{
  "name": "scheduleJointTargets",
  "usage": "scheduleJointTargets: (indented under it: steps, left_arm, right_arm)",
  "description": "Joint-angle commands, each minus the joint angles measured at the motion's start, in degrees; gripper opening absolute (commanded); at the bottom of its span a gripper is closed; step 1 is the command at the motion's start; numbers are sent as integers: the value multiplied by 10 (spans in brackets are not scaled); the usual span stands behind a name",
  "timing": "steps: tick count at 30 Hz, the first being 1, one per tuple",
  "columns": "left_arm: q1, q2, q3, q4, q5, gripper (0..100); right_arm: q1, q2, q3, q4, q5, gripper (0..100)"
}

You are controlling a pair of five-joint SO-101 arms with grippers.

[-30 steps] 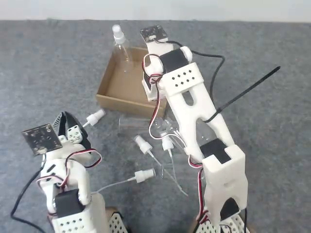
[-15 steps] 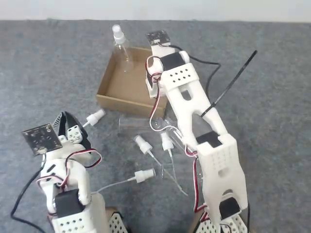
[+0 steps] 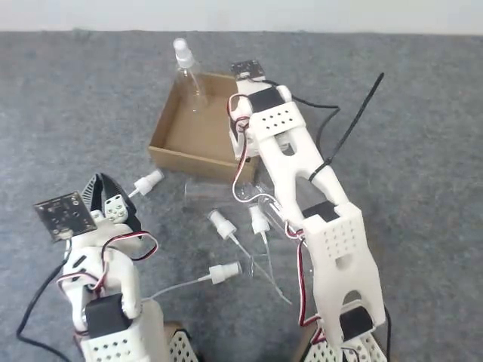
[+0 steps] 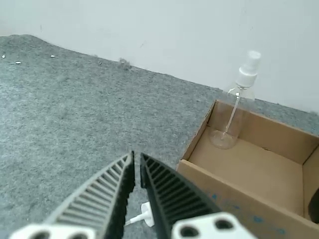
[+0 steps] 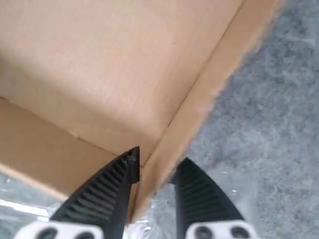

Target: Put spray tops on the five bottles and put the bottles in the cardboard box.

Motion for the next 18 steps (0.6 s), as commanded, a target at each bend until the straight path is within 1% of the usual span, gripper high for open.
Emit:
scheduleJointTargets:
  steps: [1, 5, 9, 13, 15, 18]
  left_arm:
    - [-4, -11, -6, -20, -5, 13]
    - [-4, -11, -6, -20, -5, 13]
    - [-4, -11, -6, -20, -5, 13]
    - [-4, -11, -6, -20, -5, 13]
    - [-4, -11, -6, -20, -5, 13]
    - [-4, -11, -6, -20, -5, 13]
  right_arm:
    - [28, -17, -33, 6, -1, 37]
    - [44, -17, -33, 17, 1, 37]
    - [50, -17, -33, 26, 34, 37]
    - [51, -17, -33, 28, 40, 36]
    - [56, -17, -33, 35, 45, 13]
    - [66, -18, -33, 37, 94, 9]
